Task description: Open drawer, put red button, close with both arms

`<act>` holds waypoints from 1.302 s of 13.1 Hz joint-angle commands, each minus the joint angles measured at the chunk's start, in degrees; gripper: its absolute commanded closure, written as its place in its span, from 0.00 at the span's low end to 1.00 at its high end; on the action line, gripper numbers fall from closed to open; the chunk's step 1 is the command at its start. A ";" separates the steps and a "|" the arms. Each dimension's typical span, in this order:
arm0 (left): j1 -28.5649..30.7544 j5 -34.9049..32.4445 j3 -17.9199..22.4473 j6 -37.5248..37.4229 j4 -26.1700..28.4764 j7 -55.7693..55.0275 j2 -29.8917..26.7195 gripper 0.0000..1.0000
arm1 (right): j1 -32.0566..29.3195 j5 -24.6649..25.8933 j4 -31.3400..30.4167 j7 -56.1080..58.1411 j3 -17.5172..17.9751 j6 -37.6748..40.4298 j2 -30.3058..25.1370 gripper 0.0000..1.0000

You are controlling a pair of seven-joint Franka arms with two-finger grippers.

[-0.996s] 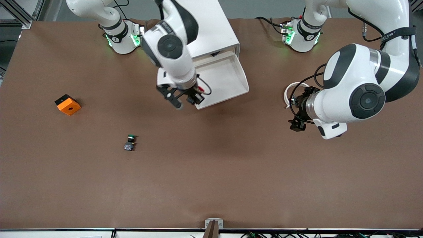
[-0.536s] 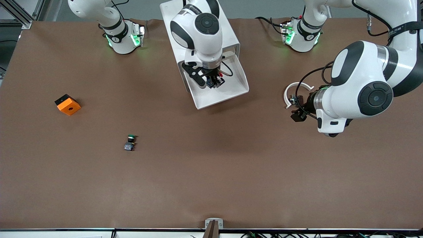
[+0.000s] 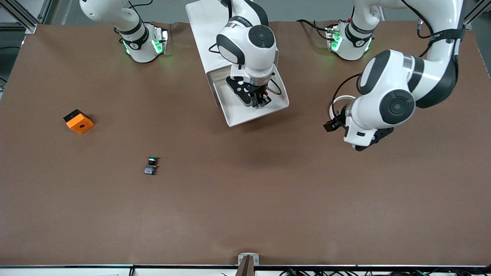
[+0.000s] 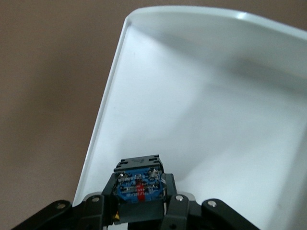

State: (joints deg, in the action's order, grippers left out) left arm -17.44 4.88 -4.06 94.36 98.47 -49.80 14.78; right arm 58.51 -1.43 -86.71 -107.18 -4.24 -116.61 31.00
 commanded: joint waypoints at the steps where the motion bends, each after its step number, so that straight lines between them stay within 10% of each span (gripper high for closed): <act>1: -0.05 -1.46 -2.70 7.74 7.68 1.81 -2.65 0.00 | 1.26 0.82 3.65 -2.07 -0.60 0.68 2.39 1.00; 6: -0.23 -0.93 -6.48 18.56 10.07 0.59 1.12 0.00 | 2.31 0.55 4.53 -1.98 -0.51 0.85 2.39 1.00; 8: -0.31 -0.67 -7.71 21.72 10.07 -1.59 2.97 0.00 | 2.66 0.90 4.62 -1.98 -0.60 0.86 2.39 0.01; 17: -5.40 0.91 -8.33 29.64 9.63 -9.06 7.63 0.00 | 1.00 1.69 9.18 13.61 -1.03 7.42 0.38 0.00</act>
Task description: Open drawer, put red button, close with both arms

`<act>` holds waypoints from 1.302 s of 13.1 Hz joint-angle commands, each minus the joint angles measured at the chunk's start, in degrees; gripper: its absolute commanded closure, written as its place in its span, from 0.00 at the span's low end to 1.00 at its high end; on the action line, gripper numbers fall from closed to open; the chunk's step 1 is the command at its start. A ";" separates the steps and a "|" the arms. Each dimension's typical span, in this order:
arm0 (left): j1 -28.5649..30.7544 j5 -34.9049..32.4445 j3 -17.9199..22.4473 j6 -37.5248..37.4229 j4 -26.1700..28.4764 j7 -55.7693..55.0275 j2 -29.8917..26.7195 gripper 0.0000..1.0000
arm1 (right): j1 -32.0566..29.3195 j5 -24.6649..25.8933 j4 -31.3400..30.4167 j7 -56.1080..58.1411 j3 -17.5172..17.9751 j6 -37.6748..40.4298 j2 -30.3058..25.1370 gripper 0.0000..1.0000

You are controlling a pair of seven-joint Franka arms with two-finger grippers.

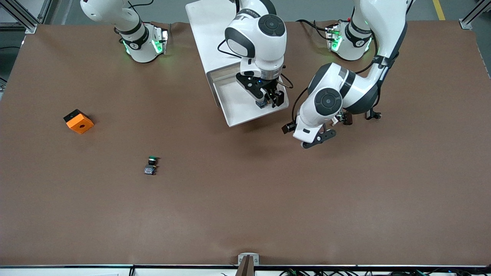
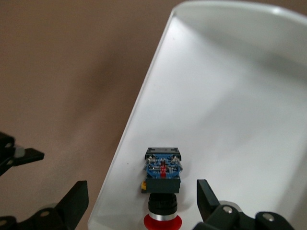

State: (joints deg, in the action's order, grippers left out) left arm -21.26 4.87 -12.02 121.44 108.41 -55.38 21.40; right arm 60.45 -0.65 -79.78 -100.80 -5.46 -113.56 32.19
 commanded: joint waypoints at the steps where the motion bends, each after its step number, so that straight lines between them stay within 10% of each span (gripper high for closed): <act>1: -2.63 1.63 -0.38 3.79 -0.39 -4.46 1.27 0.00 | -1.73 0.83 2.43 14.34 0.28 5.88 -1.77 0.00; 17: -16.34 9.72 -0.38 4.77 1.01 -11.41 1.36 0.00 | -34.67 0.65 2.61 80.47 0.28 24.17 -13.90 0.00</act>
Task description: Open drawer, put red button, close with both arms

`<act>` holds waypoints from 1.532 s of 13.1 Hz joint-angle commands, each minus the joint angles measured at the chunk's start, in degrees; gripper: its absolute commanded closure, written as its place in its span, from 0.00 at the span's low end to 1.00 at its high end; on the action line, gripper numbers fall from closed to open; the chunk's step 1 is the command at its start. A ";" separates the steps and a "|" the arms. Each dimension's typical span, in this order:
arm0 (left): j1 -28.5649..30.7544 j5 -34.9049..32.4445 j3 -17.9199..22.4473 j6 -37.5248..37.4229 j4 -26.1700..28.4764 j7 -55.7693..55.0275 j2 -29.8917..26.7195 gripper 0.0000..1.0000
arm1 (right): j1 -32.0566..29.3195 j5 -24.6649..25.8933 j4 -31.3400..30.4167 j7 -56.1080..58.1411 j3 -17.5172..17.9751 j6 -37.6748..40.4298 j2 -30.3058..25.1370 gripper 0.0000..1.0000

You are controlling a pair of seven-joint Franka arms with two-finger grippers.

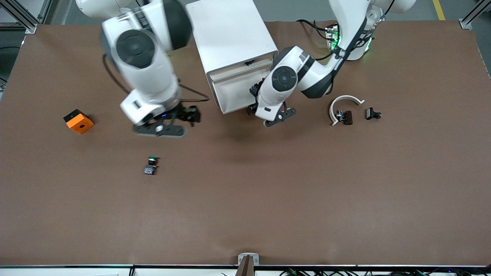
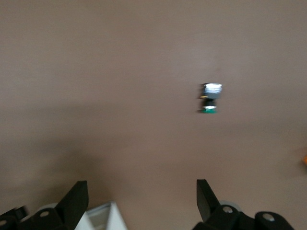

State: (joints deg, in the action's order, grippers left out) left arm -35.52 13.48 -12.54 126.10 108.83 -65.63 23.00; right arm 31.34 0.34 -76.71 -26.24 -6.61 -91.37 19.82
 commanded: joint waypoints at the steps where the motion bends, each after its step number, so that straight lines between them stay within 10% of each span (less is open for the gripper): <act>1: -3.58 1.11 0.06 0.11 0.59 -2.12 -0.24 0.00 | -8.98 -0.86 -0.46 8.81 1.43 2.43 -1.89 0.00; 11: -9.31 4.80 0.58 -0.06 0.15 -5.65 0.38 0.00 | -32.56 -1.22 2.97 36.15 1.34 16.32 -2.59 0.00; 20: 11.69 -7.49 0.93 -10.25 -14.42 -5.47 -0.85 0.00 | -36.62 -0.69 4.10 38.37 1.43 16.67 -2.86 0.00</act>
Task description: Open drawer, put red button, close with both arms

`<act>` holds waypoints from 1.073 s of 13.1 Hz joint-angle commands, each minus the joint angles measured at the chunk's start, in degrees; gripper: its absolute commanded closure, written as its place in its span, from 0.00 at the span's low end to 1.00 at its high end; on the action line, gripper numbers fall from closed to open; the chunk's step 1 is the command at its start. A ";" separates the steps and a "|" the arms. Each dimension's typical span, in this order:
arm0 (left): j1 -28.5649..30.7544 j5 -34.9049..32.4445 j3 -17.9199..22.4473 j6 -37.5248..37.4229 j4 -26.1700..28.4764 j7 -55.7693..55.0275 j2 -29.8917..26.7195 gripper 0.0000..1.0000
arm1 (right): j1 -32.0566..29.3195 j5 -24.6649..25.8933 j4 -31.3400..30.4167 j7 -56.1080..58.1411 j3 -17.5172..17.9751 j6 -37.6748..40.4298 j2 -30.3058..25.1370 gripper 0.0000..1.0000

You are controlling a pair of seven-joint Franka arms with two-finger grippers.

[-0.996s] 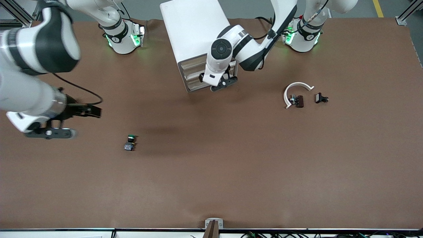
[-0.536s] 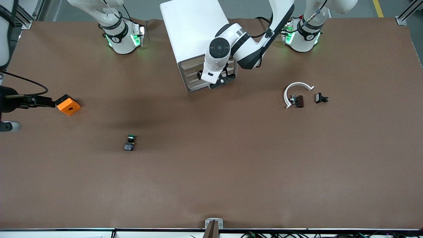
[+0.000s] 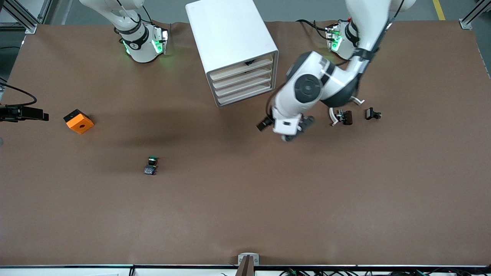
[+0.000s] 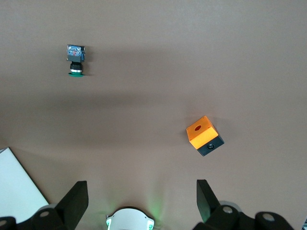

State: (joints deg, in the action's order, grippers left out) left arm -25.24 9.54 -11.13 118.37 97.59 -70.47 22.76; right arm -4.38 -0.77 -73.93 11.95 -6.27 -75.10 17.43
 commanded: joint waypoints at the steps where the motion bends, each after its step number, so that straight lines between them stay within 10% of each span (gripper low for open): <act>1: 3.60 -4.26 -0.47 -4.44 -4.24 -0.11 -1.49 0.00 | -0.72 0.60 2.46 0.00 1.00 0.48 -0.29 0.00; 8: 16.69 -12.18 -0.65 -15.68 -4.87 18.84 -11.15 0.00 | -0.36 1.82 6.07 -7.30 1.26 1.01 -0.46 0.00; 14: 26.81 -12.09 -0.56 -26.68 -4.87 34.24 -20.11 0.00 | 8.41 13.95 6.52 -4.92 1.26 4.96 -3.80 0.00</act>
State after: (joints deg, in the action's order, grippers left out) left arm -0.85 -1.48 -11.06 94.08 91.82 -39.97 6.05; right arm 0.96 9.18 -67.32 6.76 -5.00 -71.06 15.41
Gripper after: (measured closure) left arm 0.000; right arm 0.000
